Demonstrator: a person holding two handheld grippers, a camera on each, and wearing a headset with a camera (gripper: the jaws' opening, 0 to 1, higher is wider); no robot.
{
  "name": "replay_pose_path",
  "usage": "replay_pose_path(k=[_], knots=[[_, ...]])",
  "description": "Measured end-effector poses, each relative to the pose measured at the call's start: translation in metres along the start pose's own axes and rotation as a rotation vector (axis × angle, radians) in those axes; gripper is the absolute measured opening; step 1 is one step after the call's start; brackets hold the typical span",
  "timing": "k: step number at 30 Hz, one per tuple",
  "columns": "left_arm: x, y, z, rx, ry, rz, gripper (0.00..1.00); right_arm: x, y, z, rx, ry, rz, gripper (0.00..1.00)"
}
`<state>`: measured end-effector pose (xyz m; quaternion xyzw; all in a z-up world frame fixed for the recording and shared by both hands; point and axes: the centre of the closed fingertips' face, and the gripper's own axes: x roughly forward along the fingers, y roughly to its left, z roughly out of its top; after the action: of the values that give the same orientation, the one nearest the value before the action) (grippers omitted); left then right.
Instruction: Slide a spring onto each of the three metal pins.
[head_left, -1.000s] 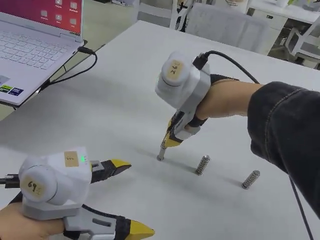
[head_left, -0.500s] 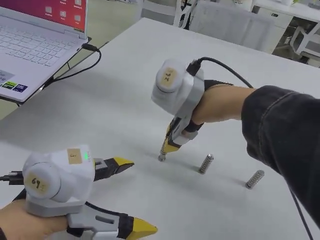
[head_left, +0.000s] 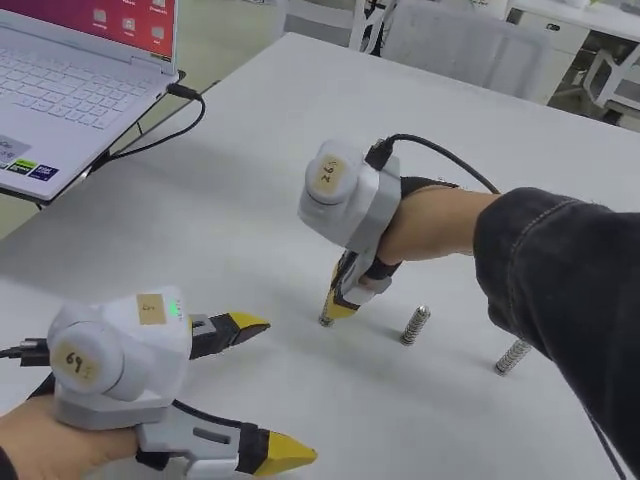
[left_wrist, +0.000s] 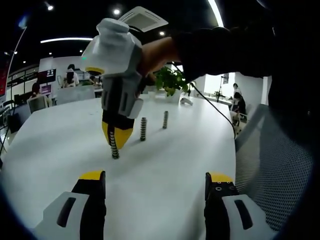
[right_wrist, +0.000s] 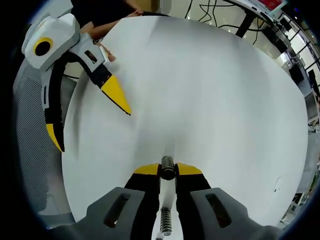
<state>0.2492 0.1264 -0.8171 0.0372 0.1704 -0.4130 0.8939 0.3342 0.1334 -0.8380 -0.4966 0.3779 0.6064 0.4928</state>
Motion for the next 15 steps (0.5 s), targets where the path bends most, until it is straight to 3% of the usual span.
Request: replay_pose_path(k=[15], knots=[[-0.0009,-0.0002,0.0010,0.001,0.002,0.001,0.78,0.0004,-0.0004,-0.0044,0.018,-0.014,-0.002,0.16]])
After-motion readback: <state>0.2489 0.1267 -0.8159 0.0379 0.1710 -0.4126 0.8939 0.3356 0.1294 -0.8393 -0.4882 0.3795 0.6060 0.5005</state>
